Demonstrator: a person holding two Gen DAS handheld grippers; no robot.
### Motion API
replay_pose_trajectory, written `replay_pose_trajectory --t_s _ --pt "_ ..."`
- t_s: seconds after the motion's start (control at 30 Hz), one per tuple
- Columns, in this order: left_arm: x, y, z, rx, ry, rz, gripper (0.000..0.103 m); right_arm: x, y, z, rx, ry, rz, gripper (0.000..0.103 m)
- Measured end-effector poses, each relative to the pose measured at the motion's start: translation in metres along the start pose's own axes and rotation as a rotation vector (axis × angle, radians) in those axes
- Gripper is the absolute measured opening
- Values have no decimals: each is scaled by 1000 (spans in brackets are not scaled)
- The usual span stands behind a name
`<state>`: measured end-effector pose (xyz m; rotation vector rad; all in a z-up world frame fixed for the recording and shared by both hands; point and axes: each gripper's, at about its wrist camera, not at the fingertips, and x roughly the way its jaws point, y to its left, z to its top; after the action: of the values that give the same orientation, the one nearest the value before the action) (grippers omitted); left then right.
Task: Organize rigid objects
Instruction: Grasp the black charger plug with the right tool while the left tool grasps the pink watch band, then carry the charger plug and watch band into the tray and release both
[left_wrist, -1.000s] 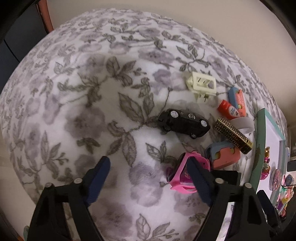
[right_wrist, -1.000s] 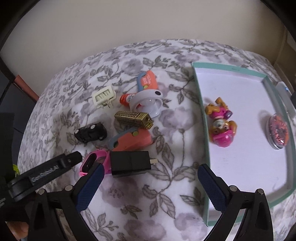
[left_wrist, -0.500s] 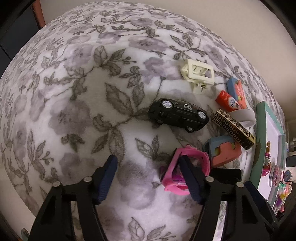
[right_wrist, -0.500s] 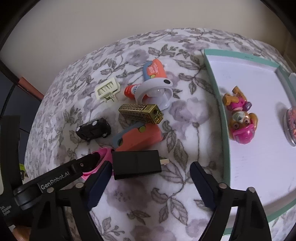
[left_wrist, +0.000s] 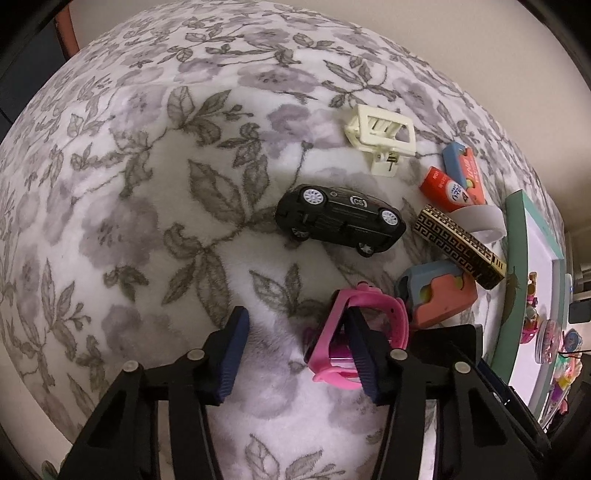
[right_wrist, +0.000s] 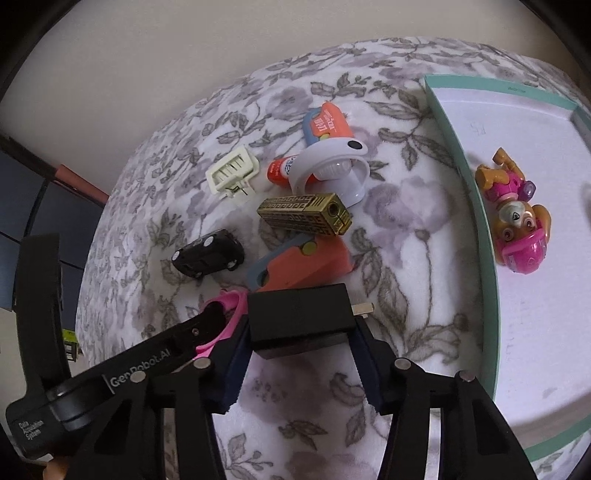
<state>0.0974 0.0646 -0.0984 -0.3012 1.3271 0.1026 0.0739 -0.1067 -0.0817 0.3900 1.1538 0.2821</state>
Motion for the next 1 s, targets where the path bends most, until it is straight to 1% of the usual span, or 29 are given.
replay_pose_trajectory --t_s 0.03,0.07,0.1,0.13,0.27,0.4,0.57,0.63,0.8,0.87,1.0 --pt "-1 -1 -2 7 -1 -7 43 0 0 0 0 1 -1 55" --pt "-1 -3 -2 15 -1 -17 38 0 0 0 1 1 -1 55" --pt "-1 -6 -2 22 1 -30 30 -1 -1 0 4 2 -2 55" --pt "-1 -8 -2 32 1 -38 27 -1 -2 0 7 2 -3 55" --pt "0 -14 -3 52 -4 -32 24 -3 -7 0 21 4 -4 55" --pt "1 -15 -2 56 -5 -32 23 -5 -11 0 38 4 -3 55" --pt "-1 -18 -4 89 -10 -13 20 -13 -17 0 57 -8 -16 55" --pt "-1 -19 -3 90 -9 -10 16 -16 -22 0 71 -13 -18 55" --pt "-4 -20 -5 97 -14 -3 15 -27 -35 -1 114 -25 -13 55" --pt "-8 -19 -4 91 -23 -2 12 -34 -38 -1 121 -40 -12 55" --pt "-23 -20 -1 89 -67 -10 12 -50 -44 2 143 -78 1 55"
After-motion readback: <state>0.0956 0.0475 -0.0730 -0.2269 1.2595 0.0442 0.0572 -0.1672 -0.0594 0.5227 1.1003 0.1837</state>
